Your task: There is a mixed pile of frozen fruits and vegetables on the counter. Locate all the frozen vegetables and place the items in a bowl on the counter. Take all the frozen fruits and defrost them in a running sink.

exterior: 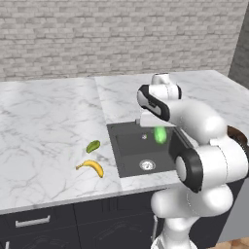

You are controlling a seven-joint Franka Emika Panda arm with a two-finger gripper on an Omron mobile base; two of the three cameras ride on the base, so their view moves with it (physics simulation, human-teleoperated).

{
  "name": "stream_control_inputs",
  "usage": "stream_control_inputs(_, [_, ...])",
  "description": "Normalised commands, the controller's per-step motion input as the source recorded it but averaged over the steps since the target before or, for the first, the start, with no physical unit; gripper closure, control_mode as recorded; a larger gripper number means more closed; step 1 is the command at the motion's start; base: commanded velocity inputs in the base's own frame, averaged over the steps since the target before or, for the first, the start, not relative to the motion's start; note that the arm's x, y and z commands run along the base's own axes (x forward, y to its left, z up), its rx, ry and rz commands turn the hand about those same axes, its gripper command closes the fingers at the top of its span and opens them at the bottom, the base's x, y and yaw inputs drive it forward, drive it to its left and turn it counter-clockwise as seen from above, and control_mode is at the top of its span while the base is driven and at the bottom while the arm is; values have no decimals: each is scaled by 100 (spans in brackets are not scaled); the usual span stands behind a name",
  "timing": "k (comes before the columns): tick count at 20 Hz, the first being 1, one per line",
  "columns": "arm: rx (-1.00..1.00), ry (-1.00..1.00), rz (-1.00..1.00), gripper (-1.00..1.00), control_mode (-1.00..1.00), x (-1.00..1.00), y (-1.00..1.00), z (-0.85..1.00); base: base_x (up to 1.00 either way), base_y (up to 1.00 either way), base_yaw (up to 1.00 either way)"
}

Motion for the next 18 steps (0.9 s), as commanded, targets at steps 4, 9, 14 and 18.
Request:
stream_control_inputs(4, [-5,0,-4,100,-100,-4,-51,-8,0,0,0])
stream_control_inputs(9, [0,1,-4,100,-100,3,-54,-11,0,0,0])
stream_control_inputs(14, [0,1,-4,100,-100,4,-54,-11,0,0,0])
stream_control_inputs(18, [0,0,-4,100,-100,0,-55,-5,0,0,0])
